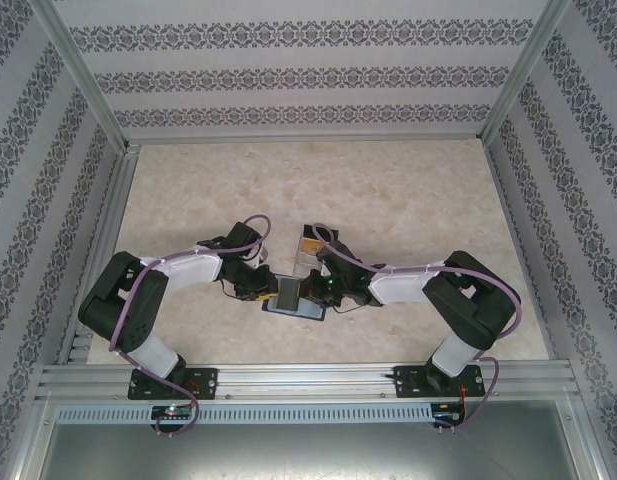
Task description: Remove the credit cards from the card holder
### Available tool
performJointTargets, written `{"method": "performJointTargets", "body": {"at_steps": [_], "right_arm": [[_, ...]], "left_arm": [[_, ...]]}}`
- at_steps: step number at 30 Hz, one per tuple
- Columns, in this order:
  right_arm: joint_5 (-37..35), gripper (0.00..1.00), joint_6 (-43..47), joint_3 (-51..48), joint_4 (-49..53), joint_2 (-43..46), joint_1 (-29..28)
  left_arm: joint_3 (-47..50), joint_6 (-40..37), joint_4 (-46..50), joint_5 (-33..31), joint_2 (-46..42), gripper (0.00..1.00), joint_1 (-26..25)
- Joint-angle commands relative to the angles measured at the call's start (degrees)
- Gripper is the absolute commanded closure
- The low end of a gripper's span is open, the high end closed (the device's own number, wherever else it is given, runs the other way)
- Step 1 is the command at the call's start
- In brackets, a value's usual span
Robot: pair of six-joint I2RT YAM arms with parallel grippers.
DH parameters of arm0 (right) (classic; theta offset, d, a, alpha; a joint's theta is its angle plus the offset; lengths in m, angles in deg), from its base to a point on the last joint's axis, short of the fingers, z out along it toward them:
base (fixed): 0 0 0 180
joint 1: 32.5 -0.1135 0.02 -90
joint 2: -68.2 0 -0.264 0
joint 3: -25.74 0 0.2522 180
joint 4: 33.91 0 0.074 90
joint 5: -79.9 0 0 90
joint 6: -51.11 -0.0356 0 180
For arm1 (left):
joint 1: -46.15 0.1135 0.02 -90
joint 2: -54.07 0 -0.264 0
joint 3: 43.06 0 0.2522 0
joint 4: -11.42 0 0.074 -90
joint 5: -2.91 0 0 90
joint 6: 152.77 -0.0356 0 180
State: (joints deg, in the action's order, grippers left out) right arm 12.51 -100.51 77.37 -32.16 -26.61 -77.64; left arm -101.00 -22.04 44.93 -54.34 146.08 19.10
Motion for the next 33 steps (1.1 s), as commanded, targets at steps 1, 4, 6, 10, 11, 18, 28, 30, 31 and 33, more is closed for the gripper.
{"method": "performJointTargets", "body": {"at_steps": [1,4,6,10,11,18,28,30,31,33], "right_arm": [[0.2,0.81,0.3,1.3,1.9,-0.6,-0.7],[0.2,0.79,0.4,2.4,1.6,-2.1,-1.1],[0.0,0.78,0.4,2.9,1.5,-2.7,-1.3],[0.1,0.77,0.3,3.6,1.2,-3.8,-1.4],[0.2,0.77,0.3,3.7,1.1,-3.9,-1.5],[-0.3,1.00,-0.2,2.7,1.2,-3.3,-1.4],[-2.5,1.00,0.4,0.5,4.0,2.4,-1.4],[-2.7,1.00,0.5,-0.4,4.3,3.5,-1.3],[-2.8,1.00,0.5,-1.0,4.7,4.1,-1.2],[-2.9,1.00,0.8,-2.0,5.1,5.5,-0.9]], "left_arm": [[-0.2,-0.9,3.7,-2.2,1.3,0.79,-0.5],[-0.3,-1.0,3.7,-2.1,1.2,0.80,-0.5],[-0.3,-1.0,3.6,-2.0,1.3,0.79,-0.5],[-0.1,-0.9,3.5,-1.8,1.2,0.79,-0.5],[-0.1,-0.9,3.5,-1.8,1.2,0.79,-0.5],[-0.1,-0.7,3.8,-2.1,0.9,0.80,-0.5],[0.6,0.6,5.8,-5.8,-0.3,0.90,-0.3],[0.7,0.8,6.0,-6.2,-0.3,0.91,-0.1],[0.9,0.9,6.1,-6.2,-0.3,0.91,0.0],[1.0,0.8,6.3,-6.3,-0.4,0.92,0.1]]}}
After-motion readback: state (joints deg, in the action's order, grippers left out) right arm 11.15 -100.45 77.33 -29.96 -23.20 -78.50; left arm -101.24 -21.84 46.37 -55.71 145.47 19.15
